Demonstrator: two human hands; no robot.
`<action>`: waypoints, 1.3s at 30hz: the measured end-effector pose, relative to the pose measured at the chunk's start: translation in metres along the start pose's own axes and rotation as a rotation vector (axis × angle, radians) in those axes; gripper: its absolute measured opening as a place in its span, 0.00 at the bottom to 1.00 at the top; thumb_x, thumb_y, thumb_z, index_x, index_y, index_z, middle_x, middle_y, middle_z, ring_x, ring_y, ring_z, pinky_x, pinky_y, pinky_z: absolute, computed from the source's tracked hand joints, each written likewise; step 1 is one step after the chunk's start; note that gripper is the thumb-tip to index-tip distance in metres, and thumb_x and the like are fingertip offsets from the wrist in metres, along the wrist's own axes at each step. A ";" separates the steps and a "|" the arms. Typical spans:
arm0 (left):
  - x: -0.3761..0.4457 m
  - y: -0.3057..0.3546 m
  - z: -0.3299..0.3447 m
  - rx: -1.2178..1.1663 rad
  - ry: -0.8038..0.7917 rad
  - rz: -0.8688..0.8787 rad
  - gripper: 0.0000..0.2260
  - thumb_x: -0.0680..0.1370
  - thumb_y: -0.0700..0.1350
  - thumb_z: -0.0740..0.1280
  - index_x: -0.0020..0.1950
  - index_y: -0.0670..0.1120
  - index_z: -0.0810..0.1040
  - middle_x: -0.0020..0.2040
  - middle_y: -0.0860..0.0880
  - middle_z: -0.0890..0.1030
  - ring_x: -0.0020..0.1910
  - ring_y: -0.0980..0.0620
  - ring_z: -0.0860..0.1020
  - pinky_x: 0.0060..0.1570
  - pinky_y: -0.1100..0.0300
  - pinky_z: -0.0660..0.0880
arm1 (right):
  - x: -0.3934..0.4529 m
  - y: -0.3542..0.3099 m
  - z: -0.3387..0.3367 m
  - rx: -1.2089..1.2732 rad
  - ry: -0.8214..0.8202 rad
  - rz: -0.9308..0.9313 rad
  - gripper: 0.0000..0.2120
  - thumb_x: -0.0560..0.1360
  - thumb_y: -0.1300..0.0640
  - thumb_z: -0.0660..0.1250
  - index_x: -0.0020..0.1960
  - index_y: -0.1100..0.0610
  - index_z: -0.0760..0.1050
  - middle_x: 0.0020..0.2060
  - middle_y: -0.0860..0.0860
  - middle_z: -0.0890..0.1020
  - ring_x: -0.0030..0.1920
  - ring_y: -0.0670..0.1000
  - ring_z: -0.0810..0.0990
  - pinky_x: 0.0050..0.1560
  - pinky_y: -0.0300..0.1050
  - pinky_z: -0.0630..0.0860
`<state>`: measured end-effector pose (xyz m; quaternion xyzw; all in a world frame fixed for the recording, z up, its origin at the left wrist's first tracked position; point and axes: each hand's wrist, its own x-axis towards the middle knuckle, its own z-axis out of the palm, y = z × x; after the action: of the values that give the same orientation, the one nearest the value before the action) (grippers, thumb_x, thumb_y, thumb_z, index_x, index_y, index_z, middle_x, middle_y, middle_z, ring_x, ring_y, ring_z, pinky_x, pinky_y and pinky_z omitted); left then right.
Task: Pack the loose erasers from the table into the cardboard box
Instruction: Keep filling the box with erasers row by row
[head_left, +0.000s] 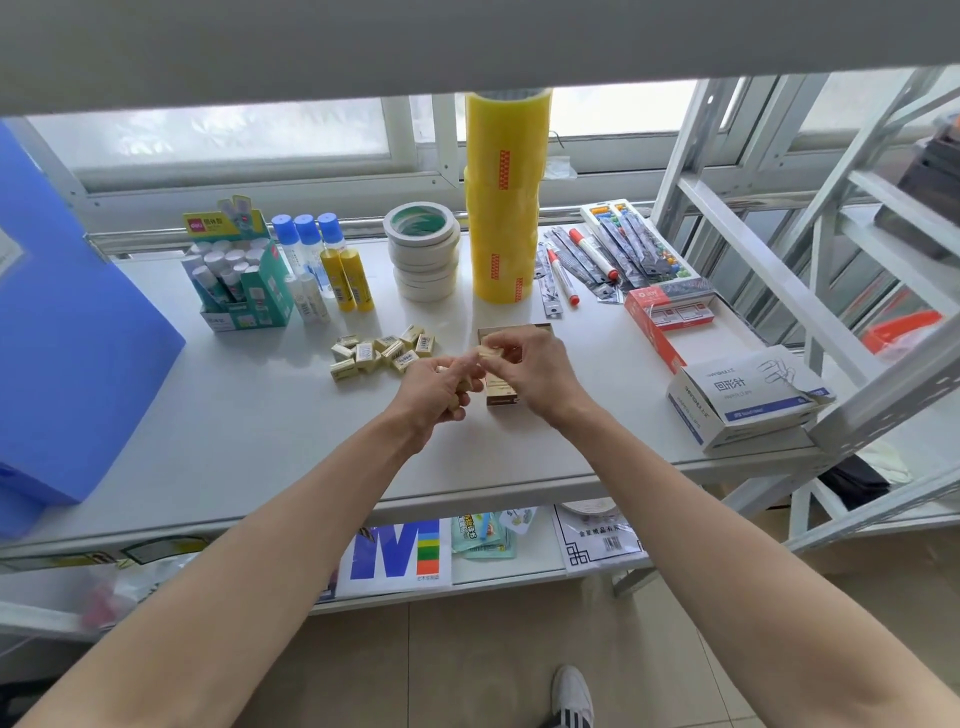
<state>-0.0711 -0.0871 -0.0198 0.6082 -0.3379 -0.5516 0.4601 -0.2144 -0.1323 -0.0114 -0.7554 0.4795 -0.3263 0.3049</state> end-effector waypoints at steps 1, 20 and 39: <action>0.002 0.001 0.001 0.034 0.046 0.003 0.12 0.79 0.49 0.68 0.48 0.39 0.80 0.35 0.46 0.78 0.27 0.55 0.70 0.25 0.64 0.69 | 0.004 0.005 -0.002 -0.017 0.036 0.029 0.12 0.72 0.55 0.73 0.53 0.61 0.82 0.45 0.54 0.84 0.42 0.49 0.81 0.50 0.45 0.79; 0.026 -0.012 0.014 0.432 0.164 0.049 0.07 0.77 0.43 0.69 0.54 0.45 0.81 0.34 0.46 0.80 0.21 0.59 0.73 0.22 0.66 0.66 | 0.053 0.028 0.011 -0.264 -0.072 0.029 0.08 0.73 0.64 0.69 0.52 0.60 0.77 0.52 0.57 0.75 0.49 0.55 0.78 0.56 0.52 0.76; 0.000 0.001 -0.002 -0.362 0.061 -0.130 0.22 0.84 0.56 0.52 0.54 0.39 0.75 0.35 0.42 0.81 0.24 0.54 0.70 0.20 0.64 0.65 | 0.009 0.003 0.008 0.131 -0.206 -0.029 0.13 0.73 0.43 0.69 0.48 0.52 0.84 0.40 0.45 0.81 0.40 0.44 0.77 0.44 0.43 0.74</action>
<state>-0.0694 -0.0874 -0.0188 0.5524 -0.1790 -0.6134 0.5353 -0.2067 -0.1408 -0.0167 -0.7703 0.4122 -0.2818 0.3967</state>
